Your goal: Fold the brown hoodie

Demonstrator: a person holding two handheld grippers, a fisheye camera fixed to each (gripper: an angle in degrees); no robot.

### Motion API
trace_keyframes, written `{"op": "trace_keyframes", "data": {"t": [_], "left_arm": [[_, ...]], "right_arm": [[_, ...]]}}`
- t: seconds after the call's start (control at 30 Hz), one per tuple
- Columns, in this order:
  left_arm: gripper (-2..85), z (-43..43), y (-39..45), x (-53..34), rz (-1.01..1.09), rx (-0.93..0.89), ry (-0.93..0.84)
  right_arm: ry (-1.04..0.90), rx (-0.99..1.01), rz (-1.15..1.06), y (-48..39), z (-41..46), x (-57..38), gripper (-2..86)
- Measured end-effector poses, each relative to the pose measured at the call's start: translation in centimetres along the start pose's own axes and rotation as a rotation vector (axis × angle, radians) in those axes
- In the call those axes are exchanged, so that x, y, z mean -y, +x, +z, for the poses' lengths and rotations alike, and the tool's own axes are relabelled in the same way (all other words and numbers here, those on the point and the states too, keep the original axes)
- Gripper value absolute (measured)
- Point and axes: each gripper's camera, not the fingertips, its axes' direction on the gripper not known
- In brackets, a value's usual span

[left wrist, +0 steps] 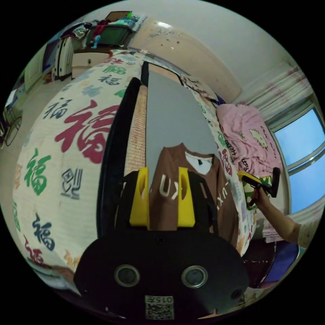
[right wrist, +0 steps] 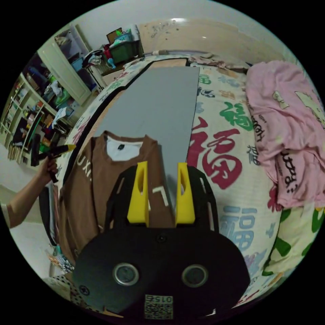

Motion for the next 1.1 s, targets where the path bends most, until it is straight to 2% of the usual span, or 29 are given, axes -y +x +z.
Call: {"op": "trace_keyframes", "data": {"t": [0.1,0.27,0.4,0.53,0.7,0.9,1.03,1.1], "left_arm": [[12.7,2.1,-0.7,3.9,-0.003,-0.005,-0.115],[10.4,2.4,-0.1,6.8,0.098,0.045,-0.194],[7.1,0.9,0.0,7.9,0.192,0.154,-0.245],[1.4,-1.3,-0.2,8.7,0.237,0.198,-0.295],[-0.3,-9.8,0.6,7.6,0.327,0.104,-0.148],[-0.5,-23.5,1.4,0.5,0.421,-0.008,-0.033],[-0.5,-31.2,2.4,-7.0,0.496,-0.07,-0.072],[-0.5,-34.8,3.5,-12.8,0.59,-0.099,-0.154]], "right_arm": [[-0.066,0.053,0.008,-1.5,3.7,3.0,12.6],[-0.215,0.059,-0.059,-5.5,9.2,3.8,11.5],[-0.243,0.031,-0.101,-8.0,10.5,2.8,9.5],[-0.293,0.042,-0.124,-10.5,10.6,1.6,3.7],[-0.212,0.122,-0.094,-12.4,6.0,-1.4,1.6],[-0.085,0.344,-0.155,-14.6,-5.2,-12.7,0.9],[-0.176,0.401,-0.28,-18.9,-10.4,-25.1,0.8],[-0.248,0.427,-0.288,-20.7,-11.2,-30.9,0.8]]}}
